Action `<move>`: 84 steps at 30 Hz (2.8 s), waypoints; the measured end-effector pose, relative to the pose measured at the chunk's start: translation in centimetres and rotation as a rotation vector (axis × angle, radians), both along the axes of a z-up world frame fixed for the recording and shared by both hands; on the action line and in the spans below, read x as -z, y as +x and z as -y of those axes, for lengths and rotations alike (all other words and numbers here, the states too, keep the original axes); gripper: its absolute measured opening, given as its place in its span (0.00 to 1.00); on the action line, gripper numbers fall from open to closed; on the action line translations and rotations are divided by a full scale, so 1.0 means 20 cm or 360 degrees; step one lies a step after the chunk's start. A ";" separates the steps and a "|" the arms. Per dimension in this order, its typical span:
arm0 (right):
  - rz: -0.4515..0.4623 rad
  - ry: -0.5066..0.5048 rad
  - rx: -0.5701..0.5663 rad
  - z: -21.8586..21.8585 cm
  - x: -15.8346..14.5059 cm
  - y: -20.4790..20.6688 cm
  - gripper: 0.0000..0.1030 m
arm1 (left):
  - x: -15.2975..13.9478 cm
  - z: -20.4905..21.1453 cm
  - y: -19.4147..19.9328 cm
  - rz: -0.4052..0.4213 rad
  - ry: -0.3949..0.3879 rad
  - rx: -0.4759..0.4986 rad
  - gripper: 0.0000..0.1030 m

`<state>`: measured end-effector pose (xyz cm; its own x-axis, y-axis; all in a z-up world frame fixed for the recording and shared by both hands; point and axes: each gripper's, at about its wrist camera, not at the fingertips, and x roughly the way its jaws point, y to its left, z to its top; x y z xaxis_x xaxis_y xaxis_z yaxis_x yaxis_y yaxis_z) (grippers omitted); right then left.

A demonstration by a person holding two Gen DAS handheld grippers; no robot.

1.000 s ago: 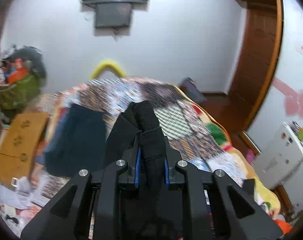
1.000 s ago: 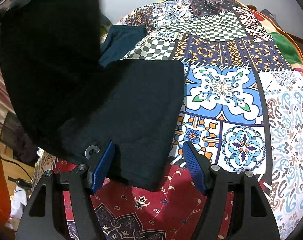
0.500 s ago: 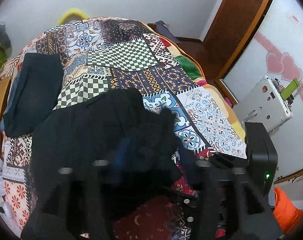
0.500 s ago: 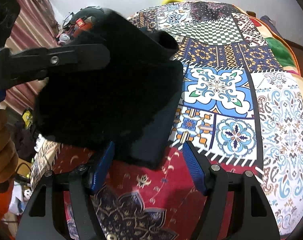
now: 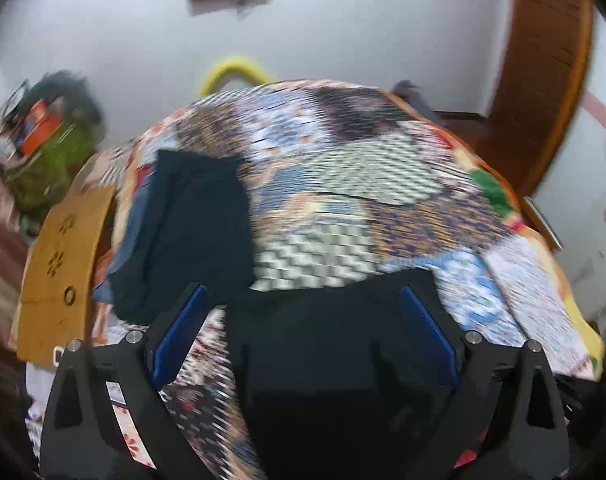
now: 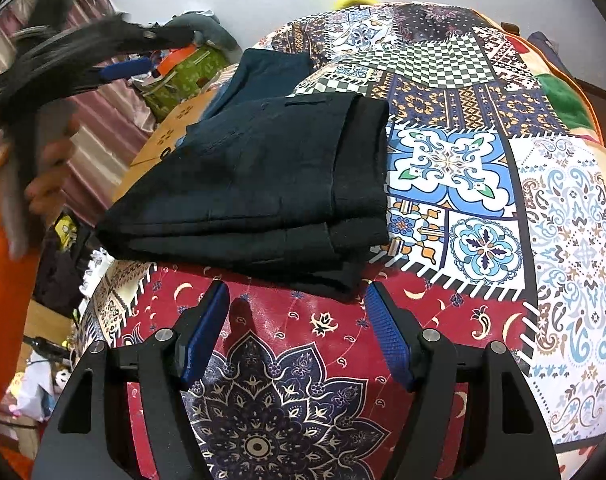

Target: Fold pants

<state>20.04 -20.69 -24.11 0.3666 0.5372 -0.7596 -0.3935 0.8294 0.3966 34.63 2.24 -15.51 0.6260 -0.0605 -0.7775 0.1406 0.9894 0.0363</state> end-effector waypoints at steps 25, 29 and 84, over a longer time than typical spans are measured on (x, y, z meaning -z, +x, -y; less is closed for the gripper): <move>0.0062 -0.0091 0.0160 0.15 -0.06 0.05 0.65 | 0.70 -0.52 0.09 -0.0588 0.0158 -0.0229 0.97; 0.0101 -0.0096 0.0179 0.18 -0.10 0.03 0.65 | 0.65 -0.58 -0.15 -0.0592 0.0102 -0.0218 0.97; -0.0005 -0.0309 -0.0131 -0.19 0.14 0.67 0.28 | 0.54 -0.19 0.22 -0.0557 -0.0188 0.0151 0.49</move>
<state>33.54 -16.84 -26.83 0.3248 0.4087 -0.8529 -0.4622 0.8554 0.2338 39.00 6.11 -26.36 0.3110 -0.2076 -0.9275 0.2155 0.9658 -0.1440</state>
